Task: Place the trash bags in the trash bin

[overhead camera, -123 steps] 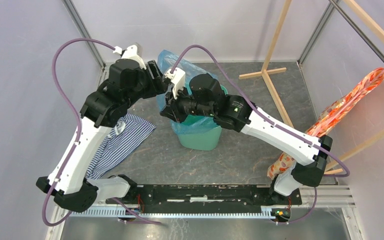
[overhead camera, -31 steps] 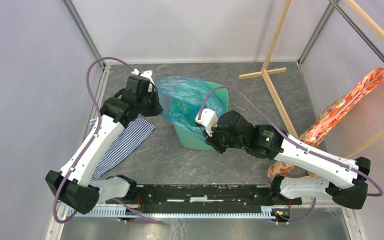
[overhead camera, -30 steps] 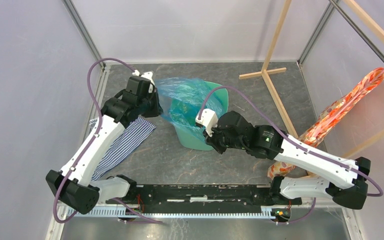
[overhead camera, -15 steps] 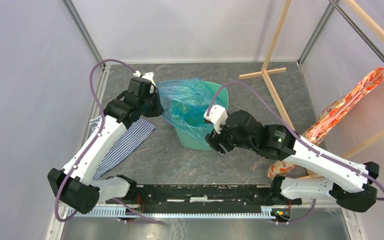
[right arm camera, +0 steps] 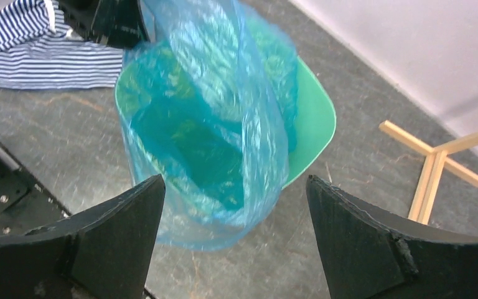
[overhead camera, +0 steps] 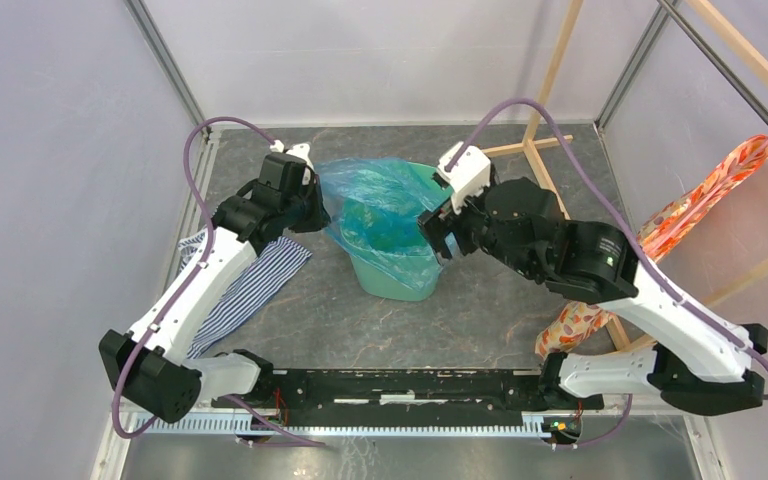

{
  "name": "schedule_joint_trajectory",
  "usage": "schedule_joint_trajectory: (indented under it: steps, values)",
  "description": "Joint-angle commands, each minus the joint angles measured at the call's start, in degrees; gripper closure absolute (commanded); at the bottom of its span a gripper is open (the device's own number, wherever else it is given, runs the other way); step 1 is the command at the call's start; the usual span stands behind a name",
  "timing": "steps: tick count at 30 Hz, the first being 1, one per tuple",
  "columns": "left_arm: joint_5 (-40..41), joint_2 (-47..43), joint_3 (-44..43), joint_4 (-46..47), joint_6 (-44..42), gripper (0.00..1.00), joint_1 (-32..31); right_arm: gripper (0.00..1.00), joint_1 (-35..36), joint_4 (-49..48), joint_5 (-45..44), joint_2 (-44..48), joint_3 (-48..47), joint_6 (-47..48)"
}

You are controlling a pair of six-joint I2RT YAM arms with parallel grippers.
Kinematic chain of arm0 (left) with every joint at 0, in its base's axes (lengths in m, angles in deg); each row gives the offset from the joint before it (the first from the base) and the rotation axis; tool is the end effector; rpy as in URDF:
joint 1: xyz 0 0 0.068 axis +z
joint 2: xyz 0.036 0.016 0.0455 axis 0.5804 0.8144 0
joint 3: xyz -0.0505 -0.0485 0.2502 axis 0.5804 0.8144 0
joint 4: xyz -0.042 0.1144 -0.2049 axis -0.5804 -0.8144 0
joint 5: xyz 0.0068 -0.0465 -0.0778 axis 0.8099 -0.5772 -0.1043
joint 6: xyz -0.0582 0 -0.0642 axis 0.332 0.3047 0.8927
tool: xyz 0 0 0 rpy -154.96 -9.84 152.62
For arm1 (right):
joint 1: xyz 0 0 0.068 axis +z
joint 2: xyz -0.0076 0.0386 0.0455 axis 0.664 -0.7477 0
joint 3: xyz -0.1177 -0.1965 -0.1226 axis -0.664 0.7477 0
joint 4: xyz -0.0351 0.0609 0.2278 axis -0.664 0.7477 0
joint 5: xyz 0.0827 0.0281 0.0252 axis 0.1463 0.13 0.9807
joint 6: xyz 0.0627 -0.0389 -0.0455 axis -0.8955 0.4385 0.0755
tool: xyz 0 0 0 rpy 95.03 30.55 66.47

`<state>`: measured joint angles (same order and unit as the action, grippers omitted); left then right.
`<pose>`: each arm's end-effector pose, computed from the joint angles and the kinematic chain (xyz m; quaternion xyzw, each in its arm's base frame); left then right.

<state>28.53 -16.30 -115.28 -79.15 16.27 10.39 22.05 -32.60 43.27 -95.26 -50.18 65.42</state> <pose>0.2427 -0.1101 0.3070 -0.0088 0.9188 -0.1502 0.3650 0.1260 0.1842 0.4350 -0.3064 0.7682 0.1544 0.5405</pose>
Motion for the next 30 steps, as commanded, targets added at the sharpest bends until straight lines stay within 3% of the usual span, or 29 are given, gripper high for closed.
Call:
schedule_joint_trajectory:
  steps: [1, 6, 11, 16, 23, 30]
  values:
    - [-1.3, 0.1, -1.9, 2.8, -3.6, 0.98, 0.2, 0.1, 0.0, -6.3, -3.0, -5.2, -5.3, 5.3]
    - [-1.5, 0.3, -2.2, 3.4, -3.5, 0.98, 0.2, 0.13, -1.5, -8.6, 2.3, -14.6, -13.3, 11.4]
    - [-2.0, 0.9, -2.2, 4.3, -3.4, 0.98, 0.2, 0.16, -9.1, -10.2, 9.7, -21.7, -19.7, 12.2]
    - [-2.1, 1.5, -2.8, 4.5, -3.5, 0.98, 0.2, 0.22, -14.5, -12.1, 18.5, -24.7, -20.7, 10.3]
    - [-2.1, 2.4, -3.2, 5.0, -3.4, 0.98, 0.2, 0.34, -15.6, -13.1, 21.8, -25.8, -17.8, 9.2]
    - [-2.1, 3.2, -3.1, 5.8, -3.3, 0.98, 0.2, 0.69, -17.9, -12.4, 20.2, -28.5, -18.4, 8.0]
